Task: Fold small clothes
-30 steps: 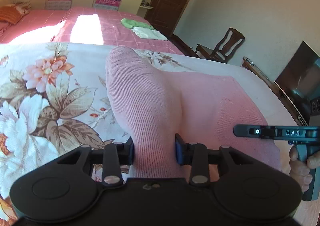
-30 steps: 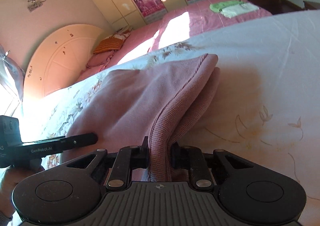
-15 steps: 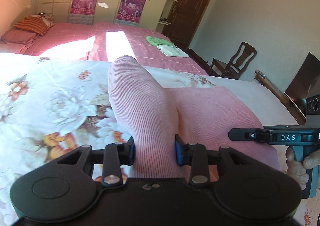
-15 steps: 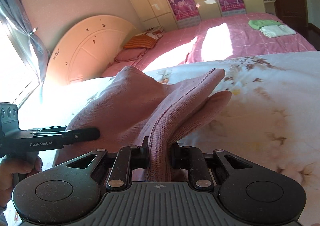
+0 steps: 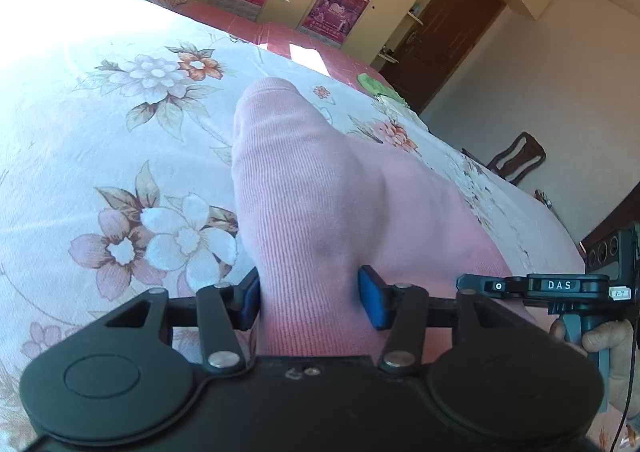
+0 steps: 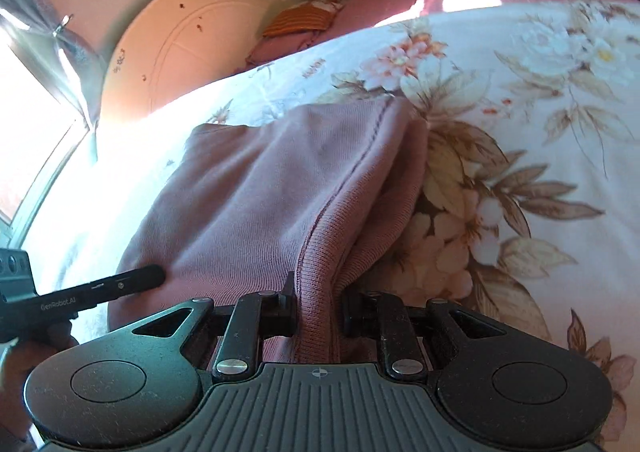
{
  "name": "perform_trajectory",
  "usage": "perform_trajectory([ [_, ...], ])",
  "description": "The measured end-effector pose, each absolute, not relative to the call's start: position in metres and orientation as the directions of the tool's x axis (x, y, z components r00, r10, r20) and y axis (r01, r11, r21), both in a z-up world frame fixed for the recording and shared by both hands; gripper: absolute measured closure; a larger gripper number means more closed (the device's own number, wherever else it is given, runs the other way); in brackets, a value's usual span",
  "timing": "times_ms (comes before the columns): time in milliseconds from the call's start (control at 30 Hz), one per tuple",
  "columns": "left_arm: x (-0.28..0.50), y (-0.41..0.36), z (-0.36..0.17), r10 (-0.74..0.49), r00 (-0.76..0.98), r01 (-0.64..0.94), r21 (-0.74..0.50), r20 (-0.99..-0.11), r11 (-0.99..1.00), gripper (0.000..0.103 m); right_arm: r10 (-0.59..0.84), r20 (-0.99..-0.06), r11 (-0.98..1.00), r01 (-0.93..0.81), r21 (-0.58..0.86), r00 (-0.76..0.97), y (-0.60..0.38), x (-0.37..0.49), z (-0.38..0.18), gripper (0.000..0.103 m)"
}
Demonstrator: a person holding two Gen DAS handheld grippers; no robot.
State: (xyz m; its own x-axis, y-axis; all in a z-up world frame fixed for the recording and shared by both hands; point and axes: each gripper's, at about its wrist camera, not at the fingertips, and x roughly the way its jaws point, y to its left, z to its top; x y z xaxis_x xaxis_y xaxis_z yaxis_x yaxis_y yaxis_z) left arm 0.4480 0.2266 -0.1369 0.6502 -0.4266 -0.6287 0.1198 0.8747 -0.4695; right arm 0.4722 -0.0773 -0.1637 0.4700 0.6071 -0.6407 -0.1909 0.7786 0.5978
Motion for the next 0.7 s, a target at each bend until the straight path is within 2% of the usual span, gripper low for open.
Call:
perform_trajectory([
  [67,0.446,0.228,-0.135,-0.399,0.662,0.117,-0.439,-0.634,0.891,0.033,0.612,-0.633,0.766,-0.156,0.623,0.474,-0.086,0.474,-0.165,0.085],
  [133,0.439,0.236,-0.128,-0.38,0.673,0.124,-0.411,-0.635,0.903,0.028,0.602,-0.645,0.771,-0.134,0.622,0.471,-0.088,0.474,-0.162,0.084],
  [167,0.434,0.242,-0.124,-0.371,0.684,0.128,-0.397,-0.628,0.909,0.03,0.589,-0.651,0.778,-0.118,0.617,0.479,-0.091,0.473,-0.157,0.083],
  [267,0.426,0.26,-0.101,-0.365,0.734,0.17,-0.366,-0.572,0.915,0.055,0.501,-0.633,0.836,-0.14,0.531,0.591,-0.096,0.459,-0.119,0.08],
  [300,0.429,0.261,-0.095,-0.376,0.741,0.193,-0.359,-0.556,0.913,0.057,0.482,-0.622,0.852,-0.167,0.496,0.617,-0.094,0.458,-0.11,0.08],
  [400,0.452,0.248,-0.087,-0.422,0.708,0.27,-0.335,-0.566,0.903,0.06,0.491,-0.599,0.866,-0.281,0.412,0.632,-0.071,0.47,-0.093,0.081],
  [467,0.466,0.233,-0.092,-0.445,0.677,0.311,-0.32,-0.587,0.895,0.064,0.476,-0.628,0.878,-0.372,0.3,0.616,-0.043,0.478,-0.093,0.081],
  [533,0.476,0.216,-0.103,-0.44,0.64,0.332,-0.29,-0.63,0.898,0.064,0.385,-0.696,0.901,-0.411,0.141,0.606,-0.019,0.48,-0.108,0.081],
  [567,0.48,0.207,-0.109,-0.415,0.622,0.34,-0.248,-0.664,0.907,0.063,0.296,-0.749,0.919,-0.392,0.054,0.592,-0.012,0.486,-0.126,0.082],
  [600,0.481,0.2,-0.115,-0.398,0.618,0.354,-0.212,-0.678,0.911,0.063,0.245,-0.768,0.928,-0.372,0.01,0.592,-0.013,0.488,-0.138,0.092],
  [700,0.475,0.19,-0.117,-0.359,0.636,0.374,-0.134,-0.683,0.918,0.061,0.261,-0.757,0.945,-0.317,0.075,0.599,-0.026,0.488,-0.145,0.091],
])
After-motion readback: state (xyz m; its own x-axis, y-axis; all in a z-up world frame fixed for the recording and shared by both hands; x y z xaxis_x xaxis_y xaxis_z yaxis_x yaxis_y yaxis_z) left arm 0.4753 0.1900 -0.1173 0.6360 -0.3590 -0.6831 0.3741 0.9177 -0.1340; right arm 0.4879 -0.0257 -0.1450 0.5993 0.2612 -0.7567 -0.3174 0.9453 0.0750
